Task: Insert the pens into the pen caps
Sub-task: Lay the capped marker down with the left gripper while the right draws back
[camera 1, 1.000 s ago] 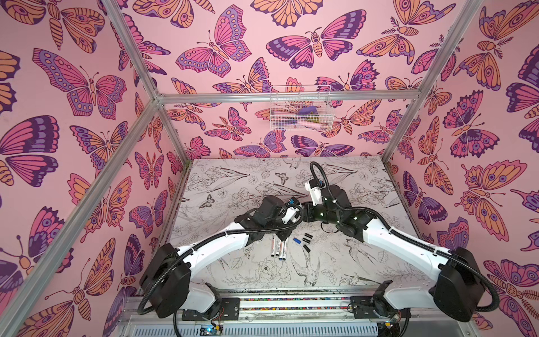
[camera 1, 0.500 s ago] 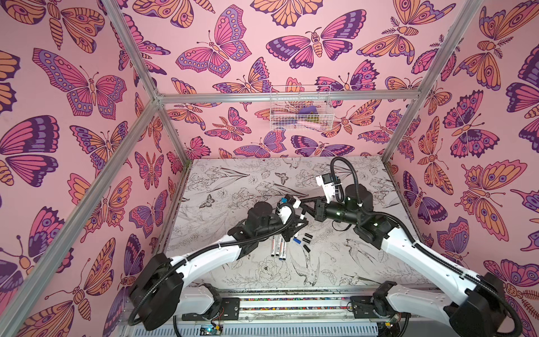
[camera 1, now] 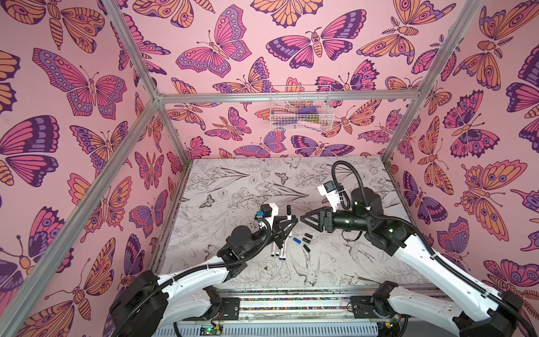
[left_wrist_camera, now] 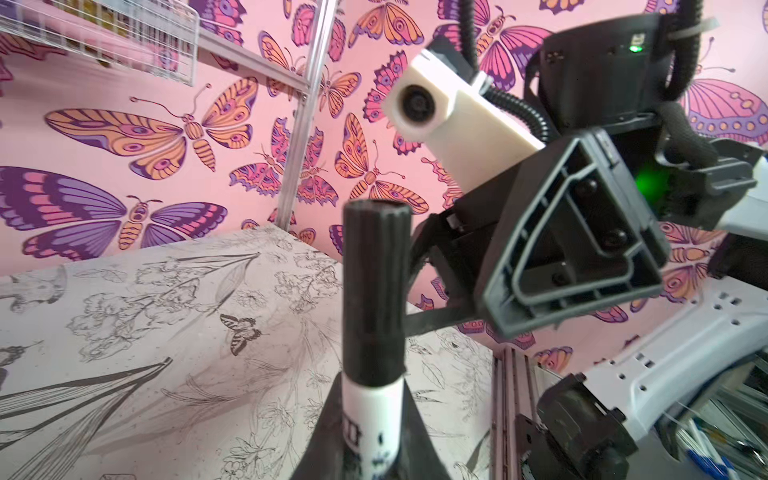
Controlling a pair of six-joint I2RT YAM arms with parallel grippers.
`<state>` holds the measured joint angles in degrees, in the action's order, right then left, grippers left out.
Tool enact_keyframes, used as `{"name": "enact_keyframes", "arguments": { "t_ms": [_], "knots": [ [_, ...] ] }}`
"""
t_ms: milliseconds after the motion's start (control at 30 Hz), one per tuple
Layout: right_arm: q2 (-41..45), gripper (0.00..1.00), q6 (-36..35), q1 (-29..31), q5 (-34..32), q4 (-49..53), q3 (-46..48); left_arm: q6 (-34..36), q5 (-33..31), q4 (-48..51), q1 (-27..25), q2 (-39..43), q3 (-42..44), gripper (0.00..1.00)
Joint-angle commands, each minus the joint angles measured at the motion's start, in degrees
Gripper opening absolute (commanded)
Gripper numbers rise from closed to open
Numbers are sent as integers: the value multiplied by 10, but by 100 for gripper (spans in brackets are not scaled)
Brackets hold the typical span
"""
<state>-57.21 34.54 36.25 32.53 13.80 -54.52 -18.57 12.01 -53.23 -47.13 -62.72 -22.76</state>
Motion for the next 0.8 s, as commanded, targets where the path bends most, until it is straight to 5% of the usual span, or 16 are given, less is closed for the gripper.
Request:
{"name": "enact_keyframes", "arguments": {
  "t_ms": [0, 100, 333, 533, 767],
  "knots": [
    [23, 60, 4, -22, -29, 30, -15, -19, -55, -36, 24, 6, 20, 0],
    [24, 60, -3, -38, -50, 66, -15, -45, -74, 30, 70, 10, 10, 0],
    [-14, 56, -3, -38, -49, 85, -3, -41, -149, 424, 193, -89, -149, 0],
    [-24, 53, 16, -38, -54, 68, 8, -52, -119, 576, 270, -269, -280, 0],
    [-11, 51, 12, -37, -52, 76, 22, -32, -119, 601, 272, -404, -355, 0]
  ]
}}
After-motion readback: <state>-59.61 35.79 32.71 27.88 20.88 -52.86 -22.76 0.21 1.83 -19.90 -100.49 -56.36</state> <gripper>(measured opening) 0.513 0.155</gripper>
